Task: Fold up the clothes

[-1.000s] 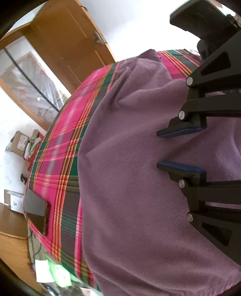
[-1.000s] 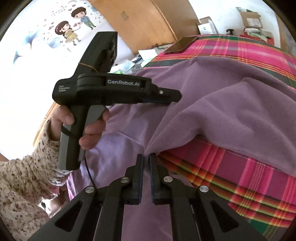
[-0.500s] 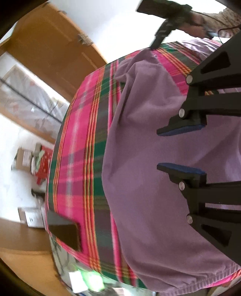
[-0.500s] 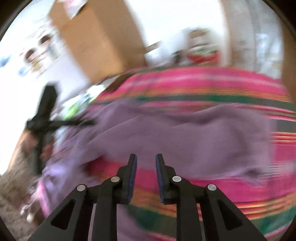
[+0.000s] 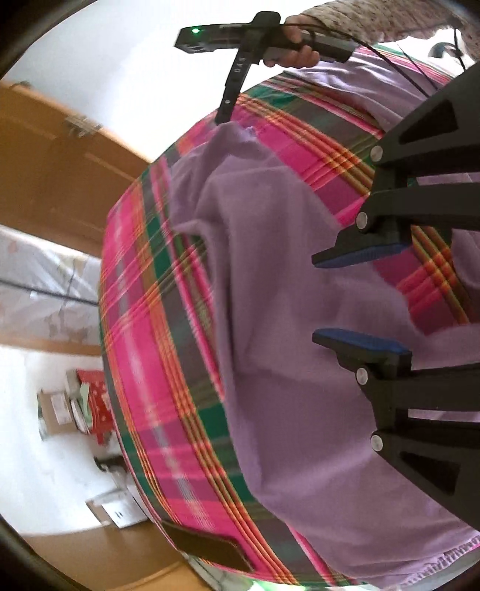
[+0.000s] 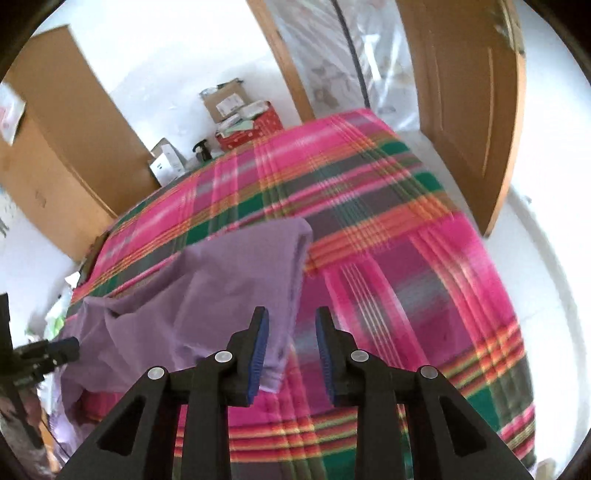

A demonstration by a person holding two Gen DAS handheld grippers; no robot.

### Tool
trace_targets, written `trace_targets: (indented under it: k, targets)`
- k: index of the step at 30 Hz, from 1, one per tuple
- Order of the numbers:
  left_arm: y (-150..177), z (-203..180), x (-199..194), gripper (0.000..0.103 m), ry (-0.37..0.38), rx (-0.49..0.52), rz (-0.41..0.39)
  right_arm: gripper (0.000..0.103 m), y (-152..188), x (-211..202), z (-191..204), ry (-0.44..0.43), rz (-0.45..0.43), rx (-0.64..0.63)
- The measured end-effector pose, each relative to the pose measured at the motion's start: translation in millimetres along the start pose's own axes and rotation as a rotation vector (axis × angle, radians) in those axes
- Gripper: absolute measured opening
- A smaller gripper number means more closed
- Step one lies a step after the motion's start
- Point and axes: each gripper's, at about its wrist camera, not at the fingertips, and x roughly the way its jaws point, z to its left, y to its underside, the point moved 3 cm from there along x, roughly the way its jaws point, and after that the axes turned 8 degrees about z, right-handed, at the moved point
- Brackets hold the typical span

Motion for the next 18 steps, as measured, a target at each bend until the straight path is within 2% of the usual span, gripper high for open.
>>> trace_targets:
  k: [2,5,10,15,17,18]
  targets:
    - [2,-10,5,0.034,-0.007,0.029,0.014,0.029,11,0,0,-0.026,0.009,-0.016]
    - [3,-32,11,0.035,-0.055,0.113,0.001,0.030,23,4,15,-0.012,0.028,-0.097]
    - [2,-61,18,0.035,-0.068,0.196,-0.016,0.030,30,12,37,-0.001,0.025,-0.201]
    - [3,-76,30,0.035,-0.177,0.251,-0.017,0.030,34,22,49,0.059,0.036,-0.274]
    - [4,-80,34,0.035,-0.219,0.275,-0.027,0.034,36,24,51,0.082,0.034,-0.300]
    - [3,-82,37,0.035,-0.233,0.283,-0.026,0.042,37,25,53,0.093,0.032,-0.313]
